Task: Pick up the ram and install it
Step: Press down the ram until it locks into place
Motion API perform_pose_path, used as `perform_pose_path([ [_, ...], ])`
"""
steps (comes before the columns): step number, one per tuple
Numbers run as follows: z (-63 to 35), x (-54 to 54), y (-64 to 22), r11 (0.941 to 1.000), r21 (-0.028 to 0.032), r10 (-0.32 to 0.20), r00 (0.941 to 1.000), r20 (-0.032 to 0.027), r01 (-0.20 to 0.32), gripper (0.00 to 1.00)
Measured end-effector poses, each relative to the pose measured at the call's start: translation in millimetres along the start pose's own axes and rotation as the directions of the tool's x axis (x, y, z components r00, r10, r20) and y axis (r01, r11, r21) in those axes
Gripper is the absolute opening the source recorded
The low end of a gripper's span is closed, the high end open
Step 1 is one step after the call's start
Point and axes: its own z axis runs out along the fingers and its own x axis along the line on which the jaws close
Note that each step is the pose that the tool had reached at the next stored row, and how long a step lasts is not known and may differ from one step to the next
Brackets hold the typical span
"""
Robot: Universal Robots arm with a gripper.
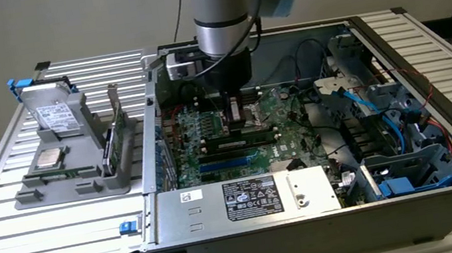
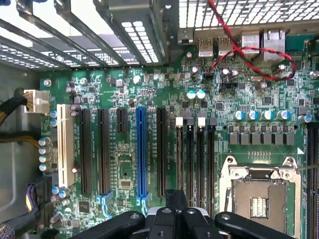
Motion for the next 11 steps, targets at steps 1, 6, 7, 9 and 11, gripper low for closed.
perform_pose_path([
  [1, -0.1, -0.6, 0.9, 1.0, 0.0, 0.0, 1.0, 0.0001, 0.0, 0.11],
  [6, -0.7, -5.0, 5.0, 1.0, 0.0, 0.0, 1.0, 0.0, 0.0, 0.11],
  [7, -0.7, -5.0, 5.0, 1.0, 0.0, 0.0, 1.0, 0.0, 0.0, 0.11],
  [9, -0.3, -5.0, 5.0, 1.0, 0.0001, 0.0, 1.0, 0.0002, 0.0, 0.11],
  [11, 1.1, -5.2, 5.1, 1.0, 0.0001, 0.0, 1.0, 0.0001, 0.0, 0.11],
])
